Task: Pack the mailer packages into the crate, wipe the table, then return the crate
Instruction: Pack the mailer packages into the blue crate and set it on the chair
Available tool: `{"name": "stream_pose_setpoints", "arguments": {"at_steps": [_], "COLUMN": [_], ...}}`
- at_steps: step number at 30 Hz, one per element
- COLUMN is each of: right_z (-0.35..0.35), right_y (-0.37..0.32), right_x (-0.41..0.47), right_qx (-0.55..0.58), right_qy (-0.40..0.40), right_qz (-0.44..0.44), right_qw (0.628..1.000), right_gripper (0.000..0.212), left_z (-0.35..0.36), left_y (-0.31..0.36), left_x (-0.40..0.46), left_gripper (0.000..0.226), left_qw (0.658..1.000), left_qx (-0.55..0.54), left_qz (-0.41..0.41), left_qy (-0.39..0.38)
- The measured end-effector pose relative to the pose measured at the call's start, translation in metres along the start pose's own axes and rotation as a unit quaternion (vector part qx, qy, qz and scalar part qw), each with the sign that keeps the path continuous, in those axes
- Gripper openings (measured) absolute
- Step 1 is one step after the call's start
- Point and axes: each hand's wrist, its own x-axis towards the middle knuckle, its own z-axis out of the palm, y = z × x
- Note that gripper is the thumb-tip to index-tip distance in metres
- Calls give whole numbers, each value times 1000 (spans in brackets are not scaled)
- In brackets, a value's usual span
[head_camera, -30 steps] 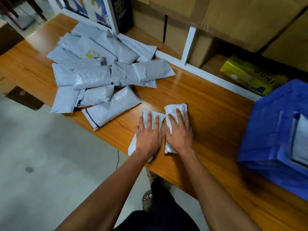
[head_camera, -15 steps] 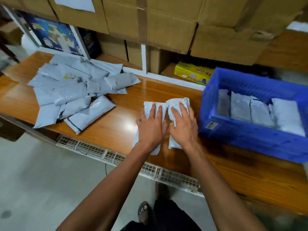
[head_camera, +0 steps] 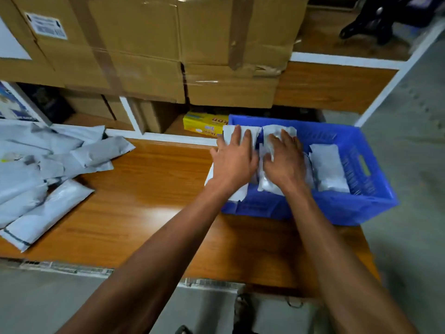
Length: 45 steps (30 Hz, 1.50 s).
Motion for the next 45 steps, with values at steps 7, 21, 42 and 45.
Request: {"name": "stream_pose_setpoints", "arguments": {"at_steps": [7,21,42,45], "right_z": [50,121,68,92], "right_y": [65,87,-82,-146], "right_x": [63,89,34,12], "right_qx": [14,20,158,155], "right_qy": [-83,-267,-41,-39], "right_qz": [16,-23,-144,-175], "right_qw": [996,963,976,971], "right_gripper": [58,72,35,32], "left_z": [75,149,-7,-20], "left_y": [36,7,-108,-191], "left_x": [82,112,-1,-34], "left_gripper": [66,80,35,38], "left_qw": [996,977,993,993], "left_qx": [30,39,-107,-89], "left_qz": [-32,-55,-15,-73], "left_qy": [-82,-202,51,29]}}
